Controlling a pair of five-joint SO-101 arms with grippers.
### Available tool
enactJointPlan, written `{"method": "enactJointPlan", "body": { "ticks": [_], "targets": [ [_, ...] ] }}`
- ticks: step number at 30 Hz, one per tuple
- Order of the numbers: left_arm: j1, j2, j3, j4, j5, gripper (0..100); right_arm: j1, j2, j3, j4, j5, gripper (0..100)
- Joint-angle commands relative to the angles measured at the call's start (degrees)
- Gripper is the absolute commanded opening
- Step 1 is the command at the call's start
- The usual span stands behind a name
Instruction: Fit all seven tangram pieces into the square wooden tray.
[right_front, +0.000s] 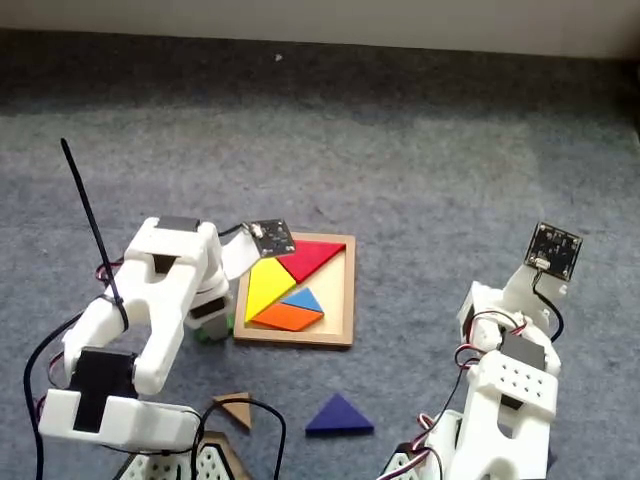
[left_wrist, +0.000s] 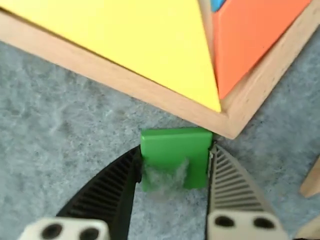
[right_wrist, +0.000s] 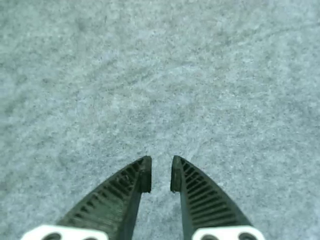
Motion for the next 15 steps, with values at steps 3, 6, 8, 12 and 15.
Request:
{"method": "enactJointPlan", "body": {
  "ticks": [3,6,8,12,15],
  "targets": [
    [-0.31,-9.71,-4.0,7.3,7.12,8,-0.48,-0.84,-0.13,-1.63,0.79,8.0],
    [-0.31,-17.98,-4.26,9.41,10.2,8,-0.48,-0.84,-0.13,-1.63,0.79,8.0],
    [0.66,-23.08,-3.82,9.85,12.75,8,-0.48,-0.84,-0.13,-1.63,0.79,8.0],
    [6.99,-29.49,-3.82,10.2,22.33,8,-0.48,-0.84,-0.13,-1.63,0.79,8.0],
    [13.58,-28.88,-3.82,9.85,29.98,8,-0.48,-0.84,-0.13,-1.63,0.79,8.0]
  ]
}}
